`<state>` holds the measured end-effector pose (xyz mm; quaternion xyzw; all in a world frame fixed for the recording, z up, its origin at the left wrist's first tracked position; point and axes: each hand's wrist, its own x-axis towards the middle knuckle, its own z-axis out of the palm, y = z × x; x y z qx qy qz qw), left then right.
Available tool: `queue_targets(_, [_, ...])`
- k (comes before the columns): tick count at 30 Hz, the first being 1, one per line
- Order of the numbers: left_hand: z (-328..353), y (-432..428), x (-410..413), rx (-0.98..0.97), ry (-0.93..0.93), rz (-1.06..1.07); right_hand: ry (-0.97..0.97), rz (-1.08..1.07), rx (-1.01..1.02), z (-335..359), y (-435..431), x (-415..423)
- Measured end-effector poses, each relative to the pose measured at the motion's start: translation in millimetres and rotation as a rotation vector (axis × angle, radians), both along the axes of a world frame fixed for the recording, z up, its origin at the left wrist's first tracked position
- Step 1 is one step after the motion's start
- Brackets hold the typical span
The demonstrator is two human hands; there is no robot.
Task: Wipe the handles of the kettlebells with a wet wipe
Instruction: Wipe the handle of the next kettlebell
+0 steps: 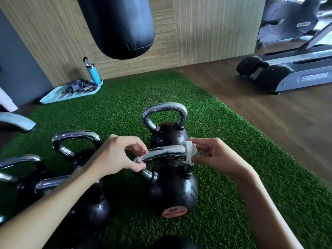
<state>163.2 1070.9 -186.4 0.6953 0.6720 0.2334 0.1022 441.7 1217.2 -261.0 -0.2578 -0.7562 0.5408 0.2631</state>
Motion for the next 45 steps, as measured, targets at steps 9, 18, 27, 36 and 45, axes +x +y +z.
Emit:
queue_targets(9, [-8.3, -1.5, -5.6, 0.074, -0.161, 0.051, -0.035, 0.035, 0.006, 34.9, 2.6, 10.1])
queue_targets(18, [41.8, 101.6, -32.5, -0.377, 0.075, 0.064, -0.275, -0.313, 0.187, 67.2, 30.2, -40.7])
queue_targets(27, [11.8, 160.6, -58.6, 0.096, 0.219, 0.247, -0.213, -0.589, 0.488, 60.4, 86.8, -117.7])
queue_targets(36, [22.8, 213.2, -74.5, -0.107, 0.164, 0.167, -0.282, -0.68, 0.812, 66.2, 114.0, -149.8])
queue_targets(45, [20.7, 210.4, -84.0, -0.108, 0.172, 0.082, -0.538, -0.361, 0.687, 83.1, 131.2, -161.0])
